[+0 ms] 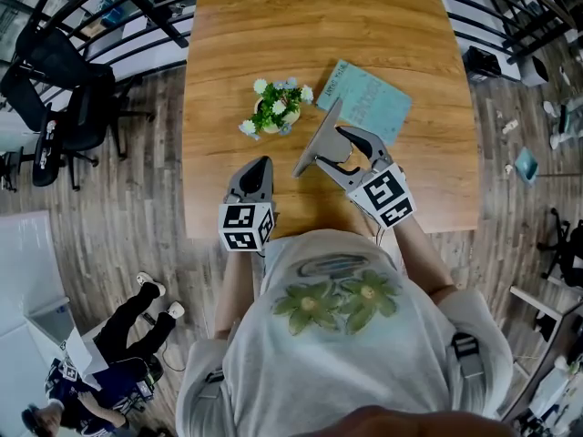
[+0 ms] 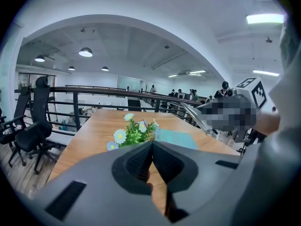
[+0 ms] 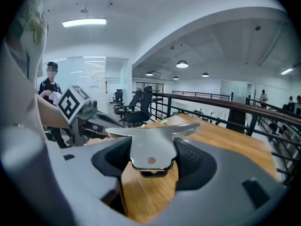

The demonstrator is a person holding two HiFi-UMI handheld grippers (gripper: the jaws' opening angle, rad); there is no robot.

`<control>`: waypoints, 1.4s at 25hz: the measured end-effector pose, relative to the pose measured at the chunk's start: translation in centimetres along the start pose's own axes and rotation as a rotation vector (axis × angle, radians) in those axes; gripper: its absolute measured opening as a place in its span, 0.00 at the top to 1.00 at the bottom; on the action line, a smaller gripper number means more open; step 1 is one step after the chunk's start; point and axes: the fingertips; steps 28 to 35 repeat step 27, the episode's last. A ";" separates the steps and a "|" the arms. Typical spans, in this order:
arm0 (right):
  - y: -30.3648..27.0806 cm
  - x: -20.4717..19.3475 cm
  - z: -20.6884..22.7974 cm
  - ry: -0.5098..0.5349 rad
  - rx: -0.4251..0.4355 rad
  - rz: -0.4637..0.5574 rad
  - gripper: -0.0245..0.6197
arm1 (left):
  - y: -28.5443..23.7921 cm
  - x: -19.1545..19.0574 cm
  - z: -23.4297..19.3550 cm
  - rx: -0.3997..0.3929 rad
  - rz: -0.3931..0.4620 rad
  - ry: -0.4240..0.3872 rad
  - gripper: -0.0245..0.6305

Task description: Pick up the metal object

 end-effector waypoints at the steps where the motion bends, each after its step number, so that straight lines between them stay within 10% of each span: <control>1: 0.2 0.3 0.0 0.001 -0.004 0.009 0.51 | 0.0 0.0 0.0 -0.001 0.001 0.000 0.94; 35: 0.6 2.2 -0.4 0.033 -0.013 0.053 0.51 | 0.4 -0.3 -0.1 -0.008 0.007 0.007 0.94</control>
Point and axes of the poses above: the fingertips, and each gripper's own axes: y backward along the fingers, z to its right, x out of its top, and after that the axes turned 11 degrees about y, right-handed
